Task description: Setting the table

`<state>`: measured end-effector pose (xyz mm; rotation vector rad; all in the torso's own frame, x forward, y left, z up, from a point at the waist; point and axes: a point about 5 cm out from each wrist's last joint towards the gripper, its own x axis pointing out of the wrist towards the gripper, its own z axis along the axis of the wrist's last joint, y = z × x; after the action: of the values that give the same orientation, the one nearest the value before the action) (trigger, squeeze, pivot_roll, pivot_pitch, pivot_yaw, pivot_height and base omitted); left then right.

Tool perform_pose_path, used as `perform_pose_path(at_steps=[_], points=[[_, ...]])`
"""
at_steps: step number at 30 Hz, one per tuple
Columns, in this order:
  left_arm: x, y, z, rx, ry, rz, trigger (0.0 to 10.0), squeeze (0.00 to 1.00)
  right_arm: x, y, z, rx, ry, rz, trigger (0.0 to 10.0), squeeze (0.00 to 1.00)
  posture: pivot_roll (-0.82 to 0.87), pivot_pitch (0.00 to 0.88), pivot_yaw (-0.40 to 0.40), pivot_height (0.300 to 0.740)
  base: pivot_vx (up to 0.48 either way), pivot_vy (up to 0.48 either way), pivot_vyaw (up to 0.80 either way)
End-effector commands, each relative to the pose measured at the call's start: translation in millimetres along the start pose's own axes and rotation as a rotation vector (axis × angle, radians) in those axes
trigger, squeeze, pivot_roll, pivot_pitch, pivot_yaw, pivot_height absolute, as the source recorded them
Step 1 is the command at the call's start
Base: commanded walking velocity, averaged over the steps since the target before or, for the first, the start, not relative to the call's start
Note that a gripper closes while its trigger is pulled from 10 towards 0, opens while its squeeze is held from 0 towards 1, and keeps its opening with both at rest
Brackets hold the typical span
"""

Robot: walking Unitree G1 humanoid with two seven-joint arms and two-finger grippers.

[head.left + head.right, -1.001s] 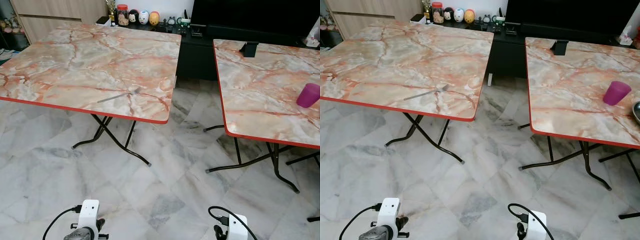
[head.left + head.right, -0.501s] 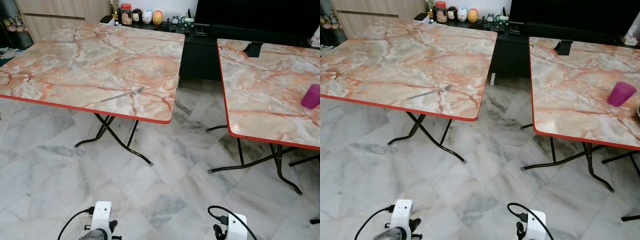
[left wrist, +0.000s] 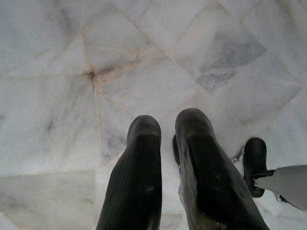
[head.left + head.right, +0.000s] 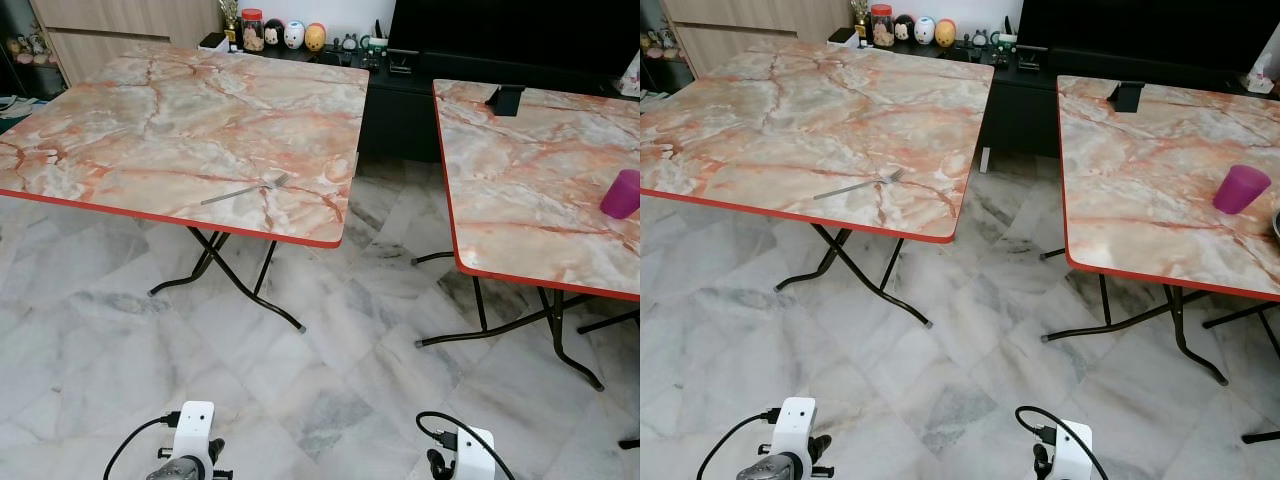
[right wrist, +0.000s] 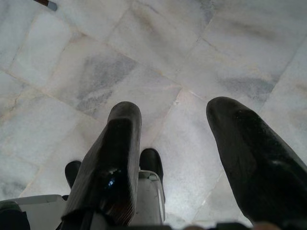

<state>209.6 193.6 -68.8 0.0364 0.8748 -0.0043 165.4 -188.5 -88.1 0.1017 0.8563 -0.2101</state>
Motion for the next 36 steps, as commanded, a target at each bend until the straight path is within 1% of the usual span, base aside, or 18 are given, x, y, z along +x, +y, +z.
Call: perform_pose_path(at_steps=[1,7,12,17,22,32,36], points=[[-0.9,-0.7,-4.9,-0.014,0.006,-0.004,10.0,0.0,-0.5,-2.5,-1.4,0.002,0.003,-0.006,10.0,0.0,0.03,0.0,-0.038,0.74,0.0,0.0,0.0],[-0.9,0.2,-3.8,-0.019,-0.002,-0.002,10.0,0.0,-0.5,-2.4,-1.0,0.01,0.0,-0.01,10.0,0.0,0.03,0.0,-0.036,0.74,0.0,0.0,0.0],[-1.1,0.0,-4.3,-0.04,-0.007,-0.005,10.0,0.0,-0.4,-2.3,-0.4,0.008,-0.004,-0.014,10.0,0.0,0.03,0.0,-0.035,0.74,0.0,0.0,0.0],[-1.3,1.1,-4.4,-0.037,-0.007,-0.007,10.0,0.0,0.0,-1.7,0.6,0.006,-0.005,-0.014,10.0,0.0,0.03,0.0,-0.035,0.74,0.0,0.319,0.0],[-2.1,5.5,-5.1,-0.042,-0.009,-0.004,10.0,0.0,0.4,-1.6,1.6,0.008,-0.007,-0.015,10.0,0.0,0.03,0.0,-0.036,0.74,0.0,0.321,0.0],[-1.8,4.3,-4.1,-0.045,-0.013,-0.004,10.0,0.0,0.6,-0.5,2.5,0.022,-0.011,-0.015,10.0,0.0,0.03,0.0,-0.036,0.74,0.0,0.297,0.0],[-1.7,4.2,-3.8,-0.045,-0.014,-0.005,10.0,0.0,0.7,-0.7,3.0,0.026,-0.013,-0.014,10.0,0.0,0.04,0.0,-0.036,0.74,0.0,0.281,-0.56]])
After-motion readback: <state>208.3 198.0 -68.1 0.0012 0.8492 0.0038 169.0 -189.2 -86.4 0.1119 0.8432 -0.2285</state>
